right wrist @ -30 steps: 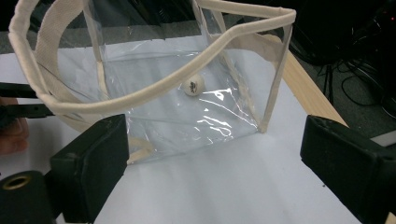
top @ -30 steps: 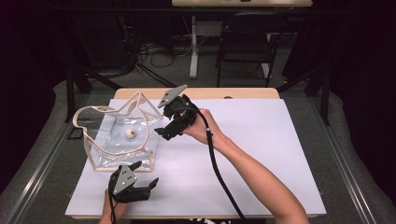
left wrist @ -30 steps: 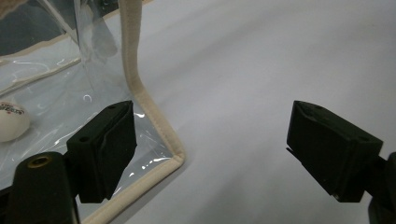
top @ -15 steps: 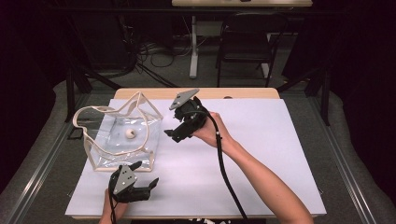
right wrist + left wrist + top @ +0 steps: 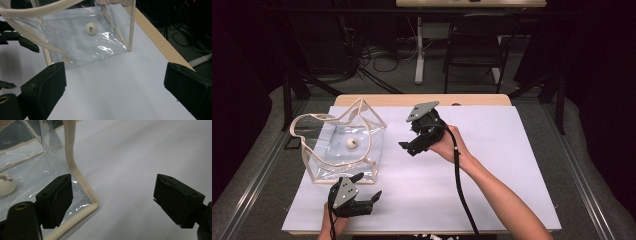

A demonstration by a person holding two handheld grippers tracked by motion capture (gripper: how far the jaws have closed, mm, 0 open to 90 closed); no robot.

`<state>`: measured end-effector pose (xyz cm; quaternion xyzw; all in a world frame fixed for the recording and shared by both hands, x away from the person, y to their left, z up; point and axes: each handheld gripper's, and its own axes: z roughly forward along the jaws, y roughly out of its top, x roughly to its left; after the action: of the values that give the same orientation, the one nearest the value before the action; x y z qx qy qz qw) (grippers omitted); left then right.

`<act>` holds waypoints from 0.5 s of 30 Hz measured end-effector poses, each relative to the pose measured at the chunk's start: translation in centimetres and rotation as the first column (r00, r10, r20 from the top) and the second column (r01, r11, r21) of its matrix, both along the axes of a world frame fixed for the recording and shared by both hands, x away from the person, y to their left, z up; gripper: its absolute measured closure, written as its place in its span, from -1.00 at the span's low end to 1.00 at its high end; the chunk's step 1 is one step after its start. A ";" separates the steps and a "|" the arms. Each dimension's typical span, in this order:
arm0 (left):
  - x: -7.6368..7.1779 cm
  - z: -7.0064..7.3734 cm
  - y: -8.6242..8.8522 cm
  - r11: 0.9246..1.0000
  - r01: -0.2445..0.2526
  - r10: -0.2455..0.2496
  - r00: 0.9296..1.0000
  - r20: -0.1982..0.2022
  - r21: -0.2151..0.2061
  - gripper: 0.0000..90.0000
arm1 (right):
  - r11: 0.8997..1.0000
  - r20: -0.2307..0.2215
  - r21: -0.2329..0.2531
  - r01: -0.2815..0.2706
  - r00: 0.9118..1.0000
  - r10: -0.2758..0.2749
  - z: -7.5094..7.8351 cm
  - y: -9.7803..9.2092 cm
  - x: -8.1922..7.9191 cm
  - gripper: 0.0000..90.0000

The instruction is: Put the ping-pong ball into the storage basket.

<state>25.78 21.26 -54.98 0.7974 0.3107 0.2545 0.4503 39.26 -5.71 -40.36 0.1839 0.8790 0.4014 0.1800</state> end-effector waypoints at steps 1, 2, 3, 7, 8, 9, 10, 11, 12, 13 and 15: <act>0.0 0.0 0.0 1.000 0.000 0.000 1.000 0.000 0.000 -0.64 | 1.000 0.002 -0.001 0.004 1.000 -0.004 -0.1 -0.2 -0.1 -0.91; 0.0 0.0 0.0 1.000 0.000 0.000 1.000 0.000 0.000 -0.64 | 1.000 0.003 0.001 0.007 1.000 -0.007 -0.2 -0.3 -0.1 -0.91; 0.0 0.0 0.0 1.000 -0.001 0.001 1.000 0.000 -0.001 -0.64 | 1.000 -0.001 0.003 0.010 1.000 -0.010 -0.3 -0.5 -0.1 -0.91; 0.0 0.0 0.0 1.000 0.000 0.000 1.000 0.000 -0.002 -0.64 | 1.000 0.005 0.012 0.021 1.000 -0.021 -0.6 -1.4 -0.2 -0.91; 0.0 0.0 0.0 1.000 0.001 -0.001 1.000 -0.001 -0.001 -0.64 | 1.000 0.004 0.013 0.027 1.000 -0.027 -0.7 -1.6 -0.3 -0.91; 0.0 0.0 0.0 1.000 0.001 -0.001 1.000 -0.001 -0.001 -0.64 | 0.999 0.005 0.015 0.029 1.000 -0.029 -0.8 -1.8 -0.3 -0.91; 0.0 0.0 0.0 1.000 0.001 -0.001 1.000 -0.001 -0.001 -0.64 | 0.999 0.005 0.017 0.034 0.999 -0.034 -0.9 -2.0 -0.4 -0.91; 0.0 0.0 0.0 1.000 0.000 0.000 1.000 -0.001 -0.002 -0.64 | 0.999 0.005 0.019 0.037 0.999 -0.037 -1.1 -2.2 -0.4 -0.90; 0.0 0.0 -0.1 1.000 0.001 -0.001 1.000 0.000 -0.002 -0.64 | 0.999 0.007 0.018 0.040 0.999 -0.040 -1.2 -2.4 -0.5 -0.90; 0.0 0.0 -0.1 1.000 0.001 -0.001 1.000 0.001 -0.001 -0.64 | 0.999 0.006 0.018 0.042 0.999 -0.042 -1.3 -2.6 -0.6 -0.90; 0.0 0.0 -0.1 1.000 0.000 0.000 1.000 0.000 -0.002 -0.64 | 0.998 0.002 0.023 0.051 0.999 -0.051 -1.5 -3.1 -0.7 -0.90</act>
<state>25.79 21.20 -55.01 0.7969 0.3109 0.2542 0.4512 38.58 -8.78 -41.89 0.2078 0.8691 0.4071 0.1890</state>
